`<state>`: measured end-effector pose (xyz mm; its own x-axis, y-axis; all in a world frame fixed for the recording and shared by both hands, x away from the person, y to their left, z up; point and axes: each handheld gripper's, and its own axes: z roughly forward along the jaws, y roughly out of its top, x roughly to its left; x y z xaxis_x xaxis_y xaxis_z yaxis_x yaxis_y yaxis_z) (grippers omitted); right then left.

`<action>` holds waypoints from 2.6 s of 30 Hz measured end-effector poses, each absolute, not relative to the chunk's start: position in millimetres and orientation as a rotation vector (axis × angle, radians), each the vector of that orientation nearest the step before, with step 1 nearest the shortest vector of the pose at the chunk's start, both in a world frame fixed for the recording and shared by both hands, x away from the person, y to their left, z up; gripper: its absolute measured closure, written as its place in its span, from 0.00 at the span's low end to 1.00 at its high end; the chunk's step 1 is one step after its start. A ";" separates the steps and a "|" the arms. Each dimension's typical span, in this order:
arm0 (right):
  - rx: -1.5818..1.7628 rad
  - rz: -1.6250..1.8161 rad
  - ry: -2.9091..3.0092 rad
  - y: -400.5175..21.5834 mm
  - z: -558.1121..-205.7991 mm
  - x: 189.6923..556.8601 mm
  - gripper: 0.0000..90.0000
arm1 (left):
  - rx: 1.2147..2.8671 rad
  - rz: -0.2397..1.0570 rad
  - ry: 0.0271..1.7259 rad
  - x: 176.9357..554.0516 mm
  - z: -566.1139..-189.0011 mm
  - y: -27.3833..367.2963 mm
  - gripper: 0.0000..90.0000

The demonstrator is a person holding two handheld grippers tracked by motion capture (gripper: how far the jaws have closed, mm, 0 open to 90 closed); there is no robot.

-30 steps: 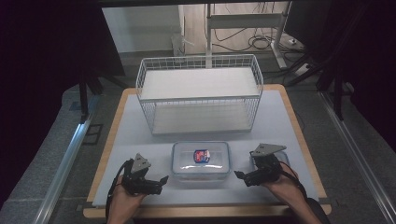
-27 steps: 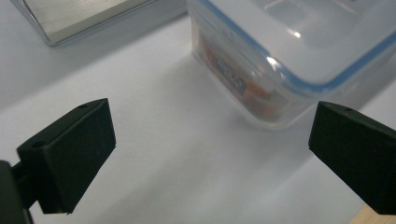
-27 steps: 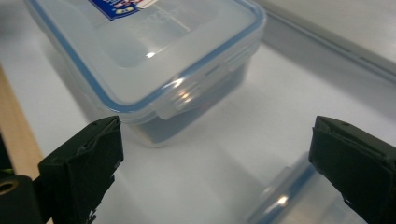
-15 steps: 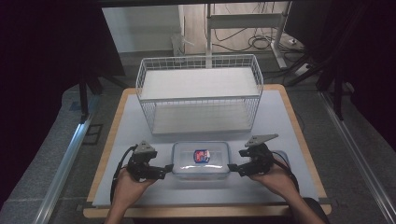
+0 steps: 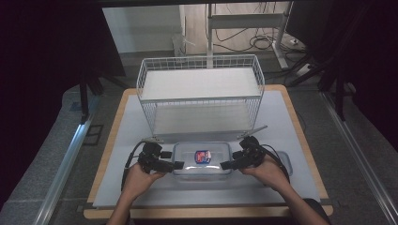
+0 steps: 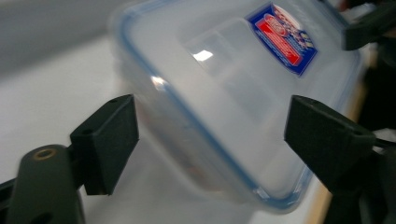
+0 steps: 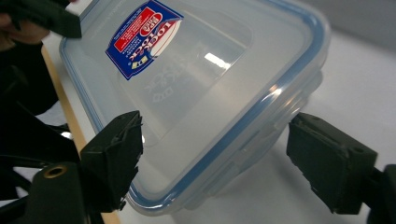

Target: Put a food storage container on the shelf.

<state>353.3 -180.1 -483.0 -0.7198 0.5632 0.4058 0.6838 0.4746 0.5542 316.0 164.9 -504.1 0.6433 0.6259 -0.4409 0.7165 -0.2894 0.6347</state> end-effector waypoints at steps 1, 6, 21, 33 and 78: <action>-1.093 -1.068 -2.536 -180.3 -483.9 354.2 0.20 | 2.001 -0.173 1.062 318.3 -507.2 161.8 0.12; -1.100 -1.084 -2.534 -183.5 -482.3 353.1 0.26 | 2.006 -0.166 1.063 314.2 -503.3 166.6 0.20; -1.130 -1.144 -2.507 -193.2 -477.0 345.9 0.44 | 1.912 -0.151 1.094 300.2 -500.0 180.8 0.47; -1.110 -1.195 -2.501 -197.2 -476.5 343.6 0.45 | 1.890 -0.084 1.070 287.3 -499.0 186.1 0.59; -1.251 -1.095 -2.296 -187.0 -491.4 368.2 0.34 | 1.784 -0.307 1.200 316.1 -517.1 180.2 0.33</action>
